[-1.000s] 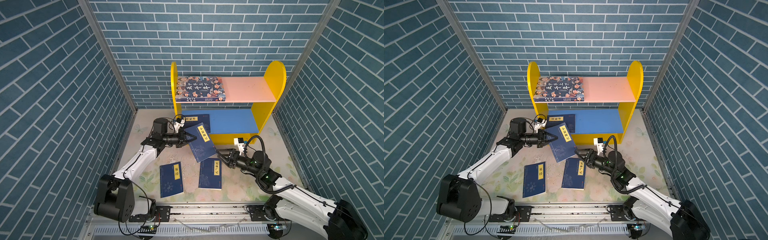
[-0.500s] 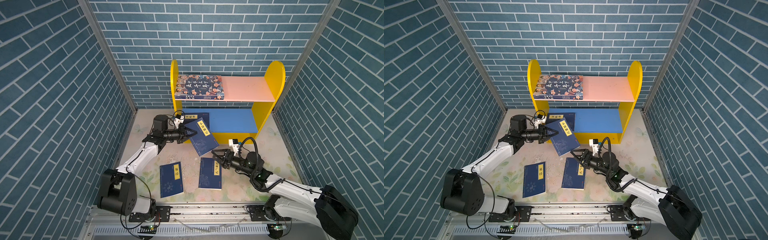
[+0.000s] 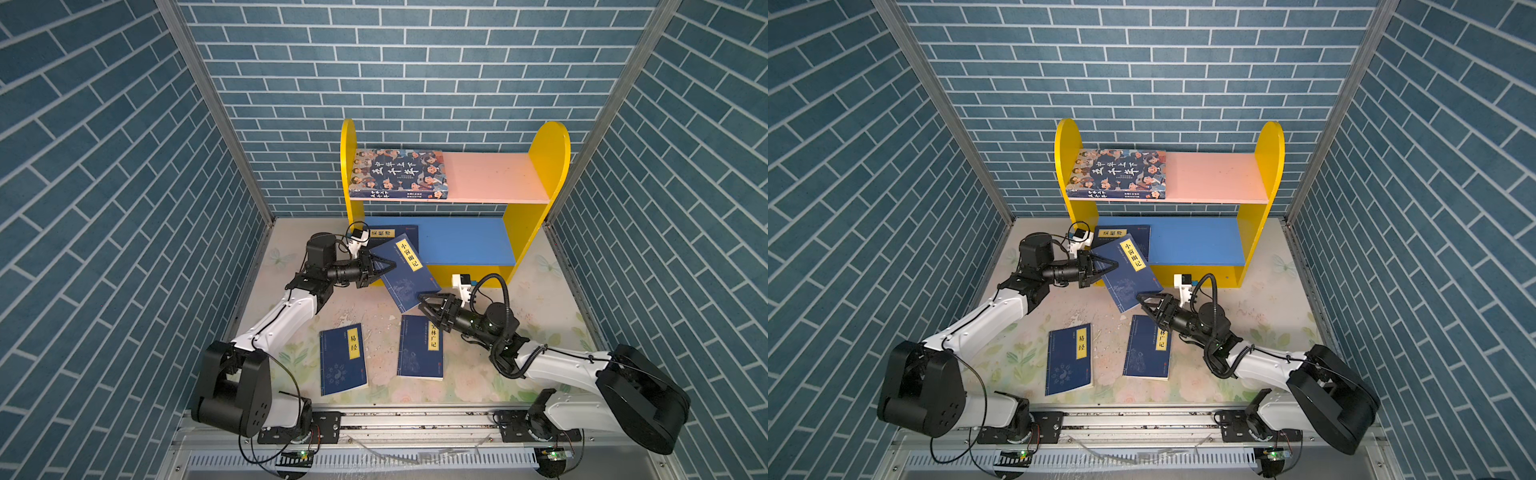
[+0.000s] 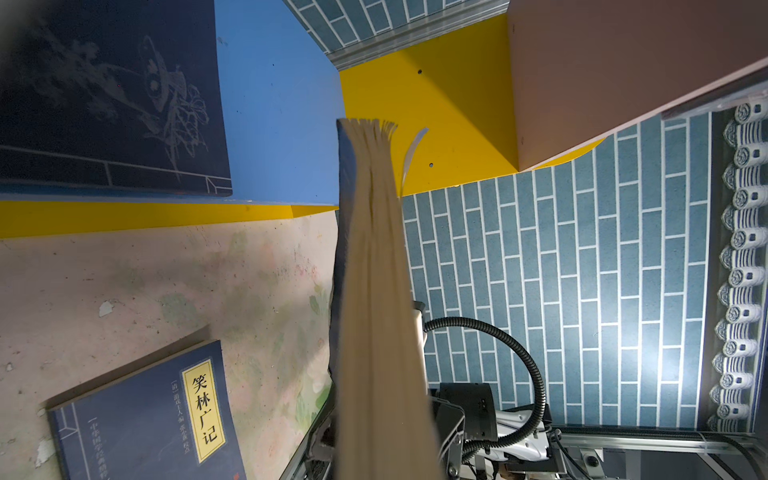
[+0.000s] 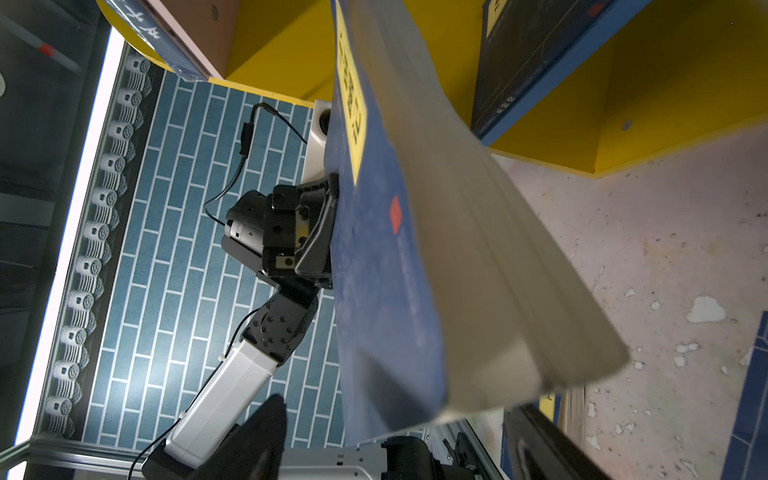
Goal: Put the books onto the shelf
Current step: 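Carry the held book with both grippers toward the blue lower shelf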
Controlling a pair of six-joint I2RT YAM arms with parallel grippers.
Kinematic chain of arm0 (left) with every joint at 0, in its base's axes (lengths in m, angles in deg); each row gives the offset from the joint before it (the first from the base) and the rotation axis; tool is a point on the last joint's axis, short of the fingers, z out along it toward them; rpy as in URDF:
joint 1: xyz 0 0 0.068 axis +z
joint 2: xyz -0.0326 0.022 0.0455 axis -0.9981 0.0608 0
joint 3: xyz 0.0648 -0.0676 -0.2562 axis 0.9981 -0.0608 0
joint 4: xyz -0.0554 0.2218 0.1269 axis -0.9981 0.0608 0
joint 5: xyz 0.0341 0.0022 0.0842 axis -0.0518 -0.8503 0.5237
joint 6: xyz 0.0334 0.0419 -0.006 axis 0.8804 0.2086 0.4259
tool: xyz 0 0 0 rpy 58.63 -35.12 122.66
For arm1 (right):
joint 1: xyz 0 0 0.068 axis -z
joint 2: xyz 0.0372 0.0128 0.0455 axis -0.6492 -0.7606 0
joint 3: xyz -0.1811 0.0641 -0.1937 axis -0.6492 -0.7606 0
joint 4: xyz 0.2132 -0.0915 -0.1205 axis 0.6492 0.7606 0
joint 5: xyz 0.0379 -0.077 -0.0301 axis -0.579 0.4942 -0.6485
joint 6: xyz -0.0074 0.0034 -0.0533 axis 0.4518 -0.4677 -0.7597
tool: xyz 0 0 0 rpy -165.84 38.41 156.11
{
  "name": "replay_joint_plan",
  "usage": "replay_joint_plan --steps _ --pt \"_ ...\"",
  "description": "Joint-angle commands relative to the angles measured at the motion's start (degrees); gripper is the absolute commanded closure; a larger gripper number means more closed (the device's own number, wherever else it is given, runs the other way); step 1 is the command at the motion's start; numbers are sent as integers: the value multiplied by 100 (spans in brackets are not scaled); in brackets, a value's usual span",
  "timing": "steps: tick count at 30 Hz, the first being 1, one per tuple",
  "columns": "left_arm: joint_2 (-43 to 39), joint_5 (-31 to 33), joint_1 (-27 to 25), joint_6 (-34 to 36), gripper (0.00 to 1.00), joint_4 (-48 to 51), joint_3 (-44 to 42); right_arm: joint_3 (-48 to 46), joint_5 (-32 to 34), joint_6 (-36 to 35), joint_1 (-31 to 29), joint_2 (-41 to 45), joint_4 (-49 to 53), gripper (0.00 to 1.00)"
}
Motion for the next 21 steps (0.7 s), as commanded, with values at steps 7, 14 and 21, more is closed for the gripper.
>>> replay_joint_plan --steps 7,14,21 --pt "-319 43 -71 -103 100 -402 -245 195 290 241 -31 -468 -1163 28" --pt "-465 149 -115 -122 100 -422 -501 333 292 166 -28 -713 -1224 58" --pt "-592 193 -115 -38 100 -344 -688 351 189 76 -35 -775 -1151 91"
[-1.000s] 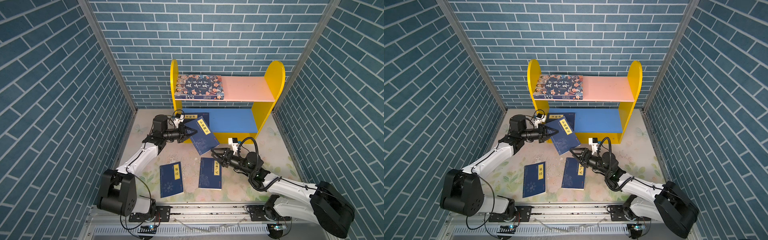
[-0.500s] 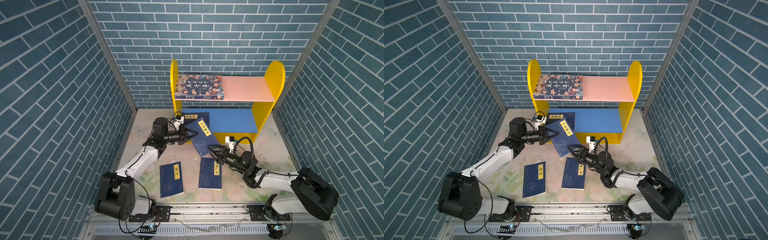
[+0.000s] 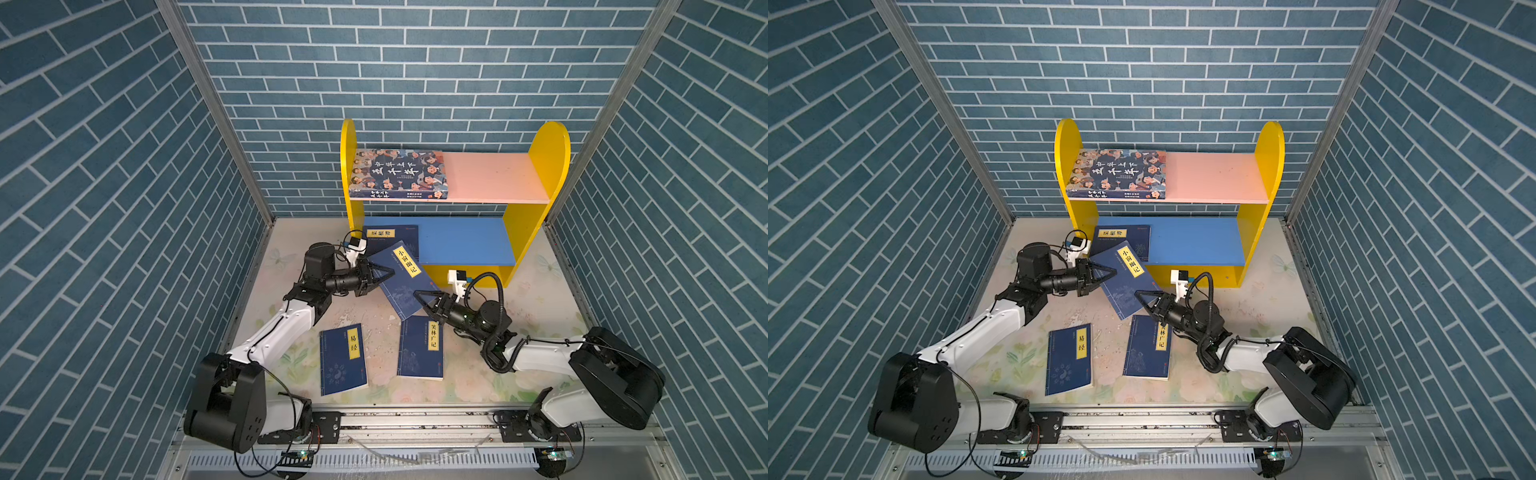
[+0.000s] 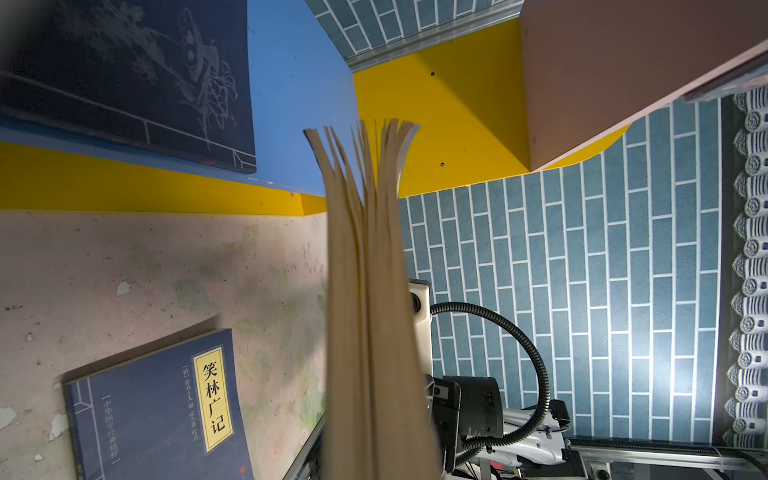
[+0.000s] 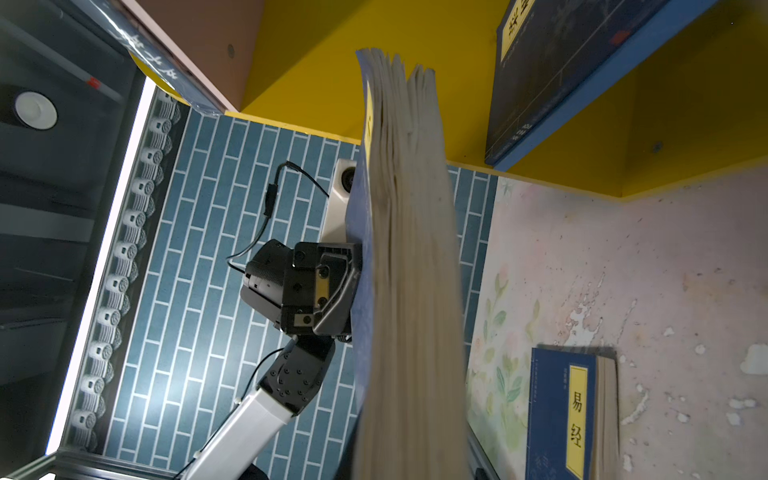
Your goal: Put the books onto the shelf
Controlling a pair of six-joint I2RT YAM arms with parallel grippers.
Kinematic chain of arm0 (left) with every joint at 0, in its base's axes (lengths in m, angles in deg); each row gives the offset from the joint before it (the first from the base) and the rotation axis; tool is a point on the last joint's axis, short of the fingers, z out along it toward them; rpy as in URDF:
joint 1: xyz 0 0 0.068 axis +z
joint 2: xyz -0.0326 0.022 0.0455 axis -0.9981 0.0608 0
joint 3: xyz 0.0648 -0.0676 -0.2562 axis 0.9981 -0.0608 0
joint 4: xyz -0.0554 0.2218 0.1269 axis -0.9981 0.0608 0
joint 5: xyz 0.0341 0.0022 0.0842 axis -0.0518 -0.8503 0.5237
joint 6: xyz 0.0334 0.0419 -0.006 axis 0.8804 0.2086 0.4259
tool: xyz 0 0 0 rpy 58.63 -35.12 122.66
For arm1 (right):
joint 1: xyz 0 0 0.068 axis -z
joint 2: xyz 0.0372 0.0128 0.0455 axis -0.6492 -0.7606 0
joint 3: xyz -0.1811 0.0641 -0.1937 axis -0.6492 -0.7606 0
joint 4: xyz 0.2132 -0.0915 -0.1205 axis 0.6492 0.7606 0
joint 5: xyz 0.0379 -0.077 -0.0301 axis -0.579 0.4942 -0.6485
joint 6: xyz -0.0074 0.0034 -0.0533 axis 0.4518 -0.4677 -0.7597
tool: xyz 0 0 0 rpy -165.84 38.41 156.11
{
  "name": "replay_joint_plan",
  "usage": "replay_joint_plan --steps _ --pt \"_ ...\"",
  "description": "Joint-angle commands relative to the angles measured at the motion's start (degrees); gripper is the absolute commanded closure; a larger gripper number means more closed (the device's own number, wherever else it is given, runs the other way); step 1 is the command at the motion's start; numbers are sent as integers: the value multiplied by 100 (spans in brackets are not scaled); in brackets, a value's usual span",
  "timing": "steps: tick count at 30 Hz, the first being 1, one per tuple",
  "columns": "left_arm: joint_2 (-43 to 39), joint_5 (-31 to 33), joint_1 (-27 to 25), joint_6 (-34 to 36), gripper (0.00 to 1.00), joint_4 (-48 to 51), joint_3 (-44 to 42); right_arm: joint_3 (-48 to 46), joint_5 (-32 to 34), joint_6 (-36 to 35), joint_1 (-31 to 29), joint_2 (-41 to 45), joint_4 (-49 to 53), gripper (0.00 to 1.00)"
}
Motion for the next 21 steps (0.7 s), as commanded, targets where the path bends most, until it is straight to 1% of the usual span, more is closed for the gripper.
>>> replay_joint_plan --steps 1,2,3,4,5,6,7,8,11,13,16,19,21 --pt "-216 -109 -53 136 100 -73 -114 152 -57 -123 -22 0 -174 94" --pt "-243 -105 -53 233 98 31 -127 168 -130 -166 -6 45 -85 99" --pt "-263 -104 -49 333 91 134 -129 193 -220 -225 7 102 56 100" --pt "-299 -104 -40 486 80 279 -133 242 -347 -318 31 197 298 100" --pt "-360 -104 -15 672 65 471 -127 312 -496 -429 57 322 616 100" --pt "-413 -104 26 842 53 646 -130 397 -695 -561 91 445 962 100" --pt "-495 -104 106 1060 45 900 -125 515 -948 -739 136 610 1420 100" --pt "-571 -105 220 1261 38 1149 -103 620 -1165 -950 188 801 1925 100" --pt "-797 -171 541 2241 27 2169 130 892 -1675 -1632 373 1381 3457 100" --pt "-915 -416 689 2589 23 2444 174 1009 -1915 -1953 570 1720 4305 100" --pt "-1141 -812 823 2902 20 2494 71 1040 -2464 -2120 998 2057 4877 100" --pt "-1190 -1177 843 3675 16 3228 220 1203 -3149 -2403 1316 2180 5382 100" --pt "-1145 -1363 843 4069 16 3666 327 1439 -3539 -2734 1376 2177 5848 100"
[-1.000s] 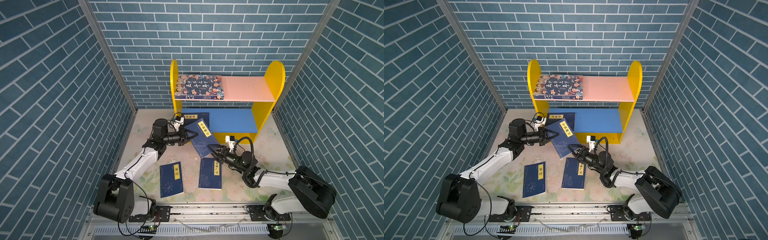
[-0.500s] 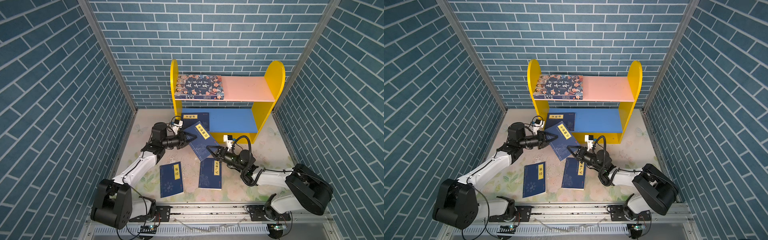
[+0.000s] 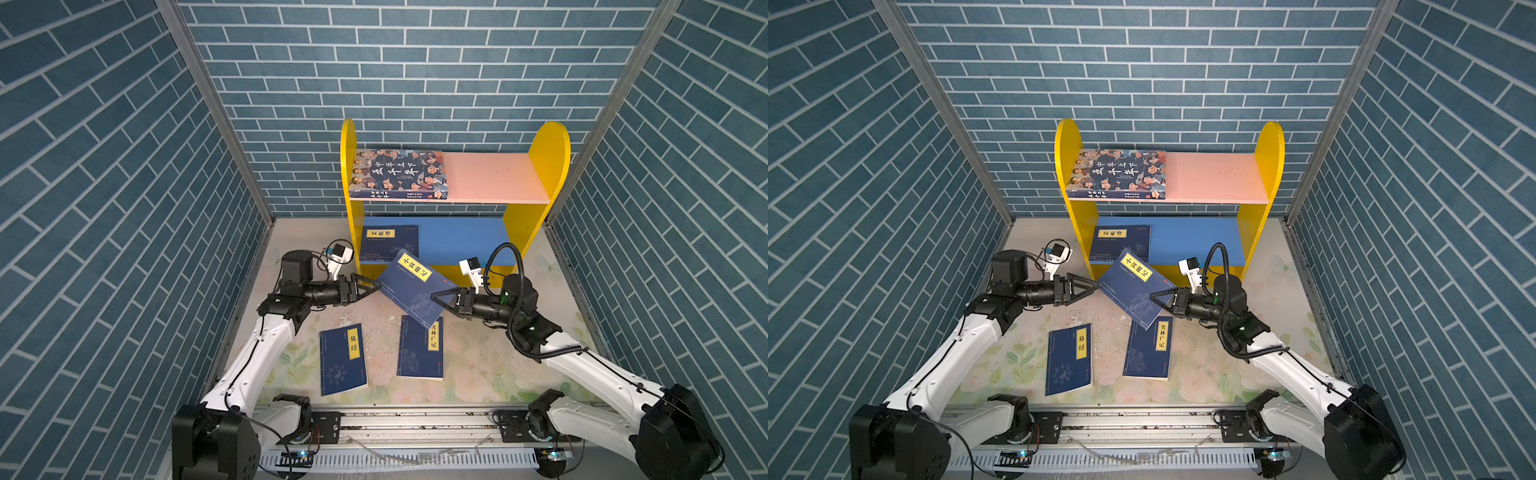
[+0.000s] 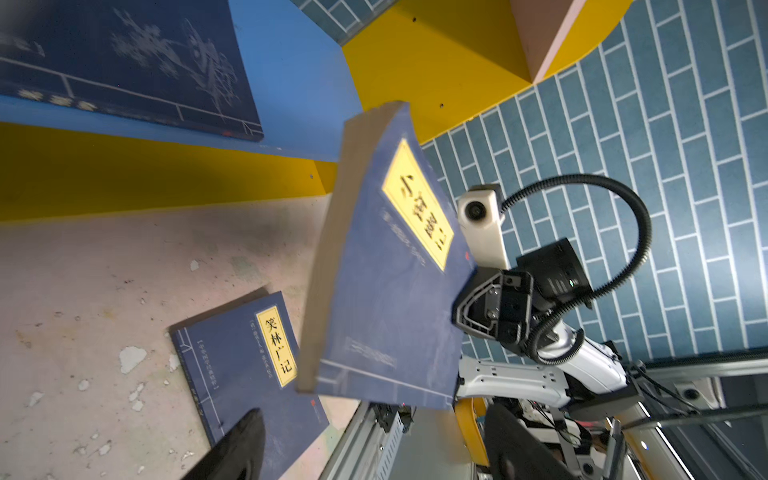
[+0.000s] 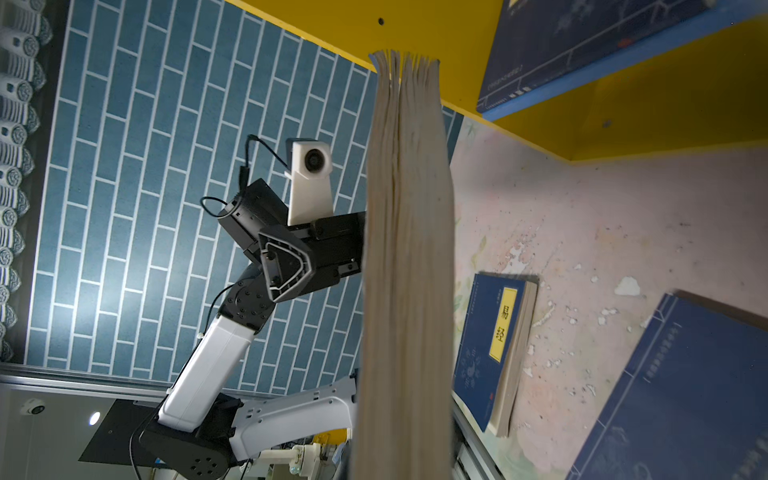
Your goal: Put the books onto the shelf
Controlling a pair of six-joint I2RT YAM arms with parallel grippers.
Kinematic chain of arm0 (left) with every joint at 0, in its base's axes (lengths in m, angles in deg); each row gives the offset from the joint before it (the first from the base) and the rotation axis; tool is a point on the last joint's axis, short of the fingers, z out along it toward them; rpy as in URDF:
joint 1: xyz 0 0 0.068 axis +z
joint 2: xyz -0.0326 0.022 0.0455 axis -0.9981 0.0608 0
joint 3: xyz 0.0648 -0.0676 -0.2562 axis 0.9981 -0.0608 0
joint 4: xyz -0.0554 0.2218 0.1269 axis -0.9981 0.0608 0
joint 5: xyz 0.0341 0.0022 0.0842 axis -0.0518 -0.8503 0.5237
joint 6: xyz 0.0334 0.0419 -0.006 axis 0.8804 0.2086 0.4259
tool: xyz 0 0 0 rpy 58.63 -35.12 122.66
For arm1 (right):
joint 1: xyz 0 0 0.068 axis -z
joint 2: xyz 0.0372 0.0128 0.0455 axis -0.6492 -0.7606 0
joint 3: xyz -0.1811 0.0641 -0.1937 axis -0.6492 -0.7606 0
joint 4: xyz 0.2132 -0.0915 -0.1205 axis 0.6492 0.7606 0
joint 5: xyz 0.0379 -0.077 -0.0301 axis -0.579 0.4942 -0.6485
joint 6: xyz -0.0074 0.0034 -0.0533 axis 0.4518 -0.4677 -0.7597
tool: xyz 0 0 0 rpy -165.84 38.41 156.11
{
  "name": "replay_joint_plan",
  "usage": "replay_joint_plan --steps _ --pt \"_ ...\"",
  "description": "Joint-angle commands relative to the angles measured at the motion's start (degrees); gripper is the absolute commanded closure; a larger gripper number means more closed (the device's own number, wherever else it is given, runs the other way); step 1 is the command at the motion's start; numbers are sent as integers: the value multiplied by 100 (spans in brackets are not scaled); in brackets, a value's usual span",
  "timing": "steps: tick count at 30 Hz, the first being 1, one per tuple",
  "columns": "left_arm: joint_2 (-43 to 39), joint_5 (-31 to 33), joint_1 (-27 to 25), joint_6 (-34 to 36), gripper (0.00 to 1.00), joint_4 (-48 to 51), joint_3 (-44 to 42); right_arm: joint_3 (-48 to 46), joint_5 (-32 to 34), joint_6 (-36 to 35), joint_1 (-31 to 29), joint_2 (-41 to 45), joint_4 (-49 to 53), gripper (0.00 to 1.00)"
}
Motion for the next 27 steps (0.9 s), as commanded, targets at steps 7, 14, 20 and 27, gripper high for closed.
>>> replay_joint_plan --steps 7,14,20,27 --pt "173 -391 32 1269 16 1063 187 1038 -1796 -1559 85 89 2011 100" --pt "282 -917 15 636 18 579 141 1221 -2008 -1755 86 62 2236 100" --pt "301 -1378 -78 125 24 144 39 1341 -2125 -1838 88 -181 2160 100" --pt "336 -1364 -222 113 37 83 -58 1446 -2176 -1735 86 -448 1808 100"
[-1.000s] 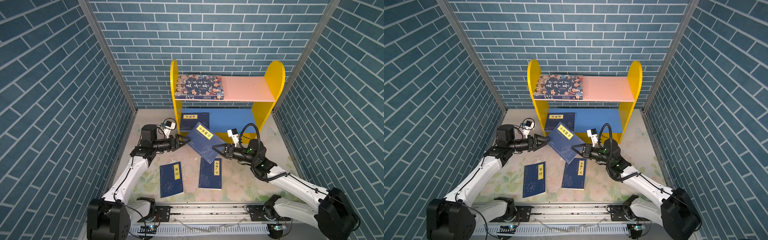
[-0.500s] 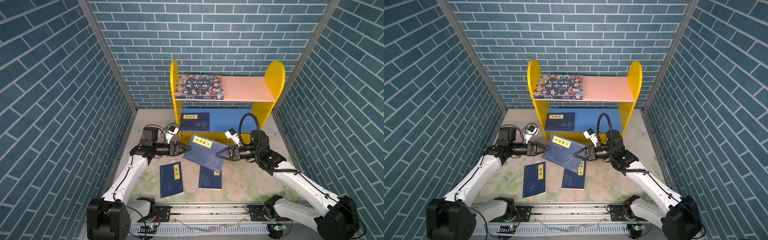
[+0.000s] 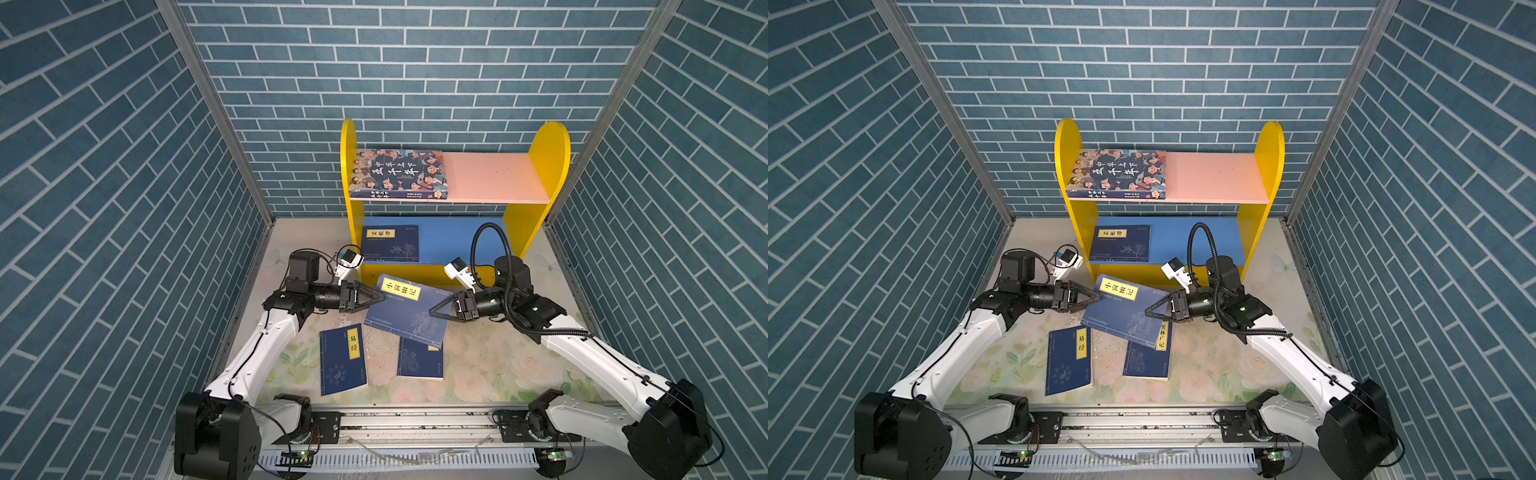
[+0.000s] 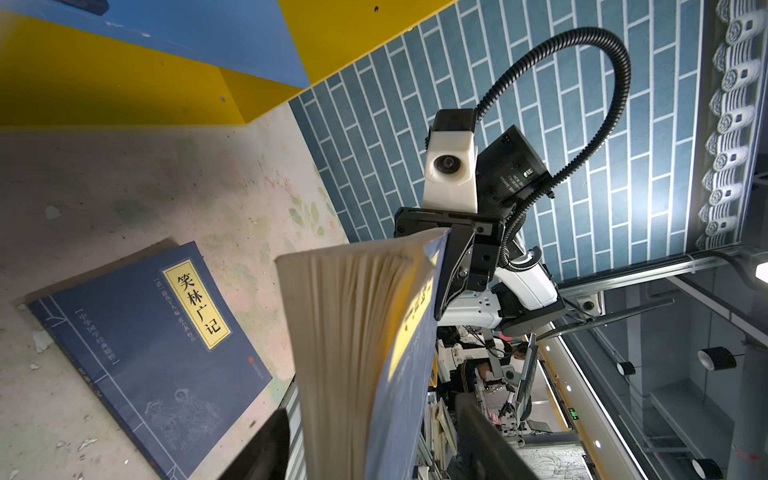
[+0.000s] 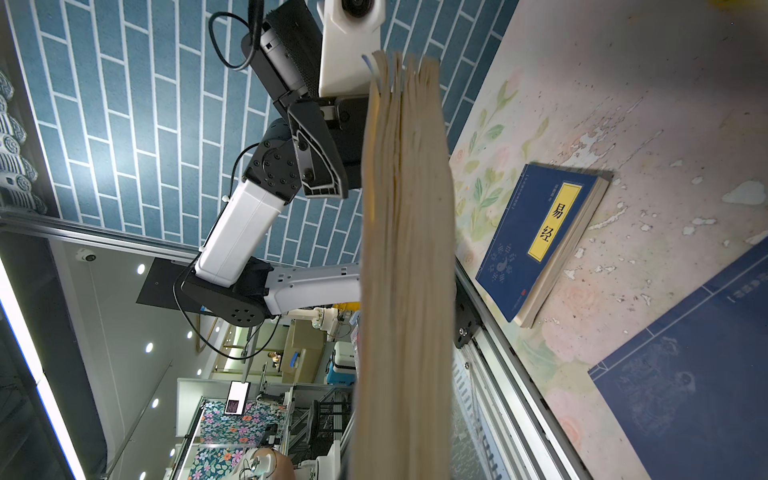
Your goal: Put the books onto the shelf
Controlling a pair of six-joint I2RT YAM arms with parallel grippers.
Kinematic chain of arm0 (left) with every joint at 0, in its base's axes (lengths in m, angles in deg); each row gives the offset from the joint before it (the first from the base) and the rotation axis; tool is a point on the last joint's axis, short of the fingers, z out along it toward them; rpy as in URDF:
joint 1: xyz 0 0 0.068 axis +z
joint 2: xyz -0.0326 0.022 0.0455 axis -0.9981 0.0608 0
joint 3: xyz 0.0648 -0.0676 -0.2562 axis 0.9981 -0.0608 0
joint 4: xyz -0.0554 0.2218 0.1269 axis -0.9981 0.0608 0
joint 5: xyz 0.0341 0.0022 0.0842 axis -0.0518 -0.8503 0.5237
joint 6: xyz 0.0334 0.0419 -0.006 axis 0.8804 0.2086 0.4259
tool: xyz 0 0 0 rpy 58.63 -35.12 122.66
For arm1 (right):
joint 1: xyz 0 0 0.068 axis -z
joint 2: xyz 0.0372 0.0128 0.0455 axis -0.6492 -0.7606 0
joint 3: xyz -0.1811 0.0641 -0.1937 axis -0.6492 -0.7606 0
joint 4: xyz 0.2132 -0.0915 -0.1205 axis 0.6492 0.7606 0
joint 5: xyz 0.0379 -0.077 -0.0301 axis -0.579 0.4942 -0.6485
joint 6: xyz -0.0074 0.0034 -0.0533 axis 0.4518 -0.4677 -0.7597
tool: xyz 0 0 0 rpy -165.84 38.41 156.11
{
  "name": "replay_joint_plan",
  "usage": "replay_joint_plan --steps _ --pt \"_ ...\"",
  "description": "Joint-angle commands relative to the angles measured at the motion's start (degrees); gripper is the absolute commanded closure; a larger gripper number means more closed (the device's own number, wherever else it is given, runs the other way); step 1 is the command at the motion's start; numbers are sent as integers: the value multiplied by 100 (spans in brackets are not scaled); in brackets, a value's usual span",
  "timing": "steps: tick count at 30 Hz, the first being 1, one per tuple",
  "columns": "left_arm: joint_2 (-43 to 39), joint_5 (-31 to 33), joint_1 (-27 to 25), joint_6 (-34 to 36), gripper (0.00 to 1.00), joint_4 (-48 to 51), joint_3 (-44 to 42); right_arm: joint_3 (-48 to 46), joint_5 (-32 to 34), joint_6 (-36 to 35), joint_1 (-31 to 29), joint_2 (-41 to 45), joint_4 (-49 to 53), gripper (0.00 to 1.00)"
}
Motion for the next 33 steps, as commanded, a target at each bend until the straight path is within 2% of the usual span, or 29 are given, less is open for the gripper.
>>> replay_joint_plan --steps 1,4,6,10,11,12,14,16,19,26,33 --pt "49 -126 -58 -45 39 -134 -75 202 -234 -193 13 -64 -467 100" --pt "60 -126 -115 -73 45 -162 -93 165 -246 -123 16 -127 -683 100" --pt "65 -81 -138 -145 58 -291 -116 142 -226 -98 10 -182 -768 100" --pt "65 98 -155 -692 89 -897 -191 17 -168 115 10 -318 -1160 100" --pt "55 170 -151 -776 98 -1028 -204 -37 -141 195 10 -344 -1292 99" --pt "49 236 -155 -828 100 -1148 -208 -71 -94 262 1 -369 -1405 93" --pt "35 499 -141 -805 100 -1143 -204 -154 84 364 17 -392 -1578 75" --pt "13 642 -138 -812 100 -1194 -192 -283 308 457 39 -375 -1693 63" --pt "6 676 -137 -919 100 -1306 -144 -659 586 910 78 -339 -2386 54" --pt "-3 664 -70 -1504 100 -1886 -97 -1326 909 1915 89 -457 -4183 54" --pt "-17 812 -17 -1633 100 -1979 -200 -1535 1065 2643 86 -791 -5532 63"
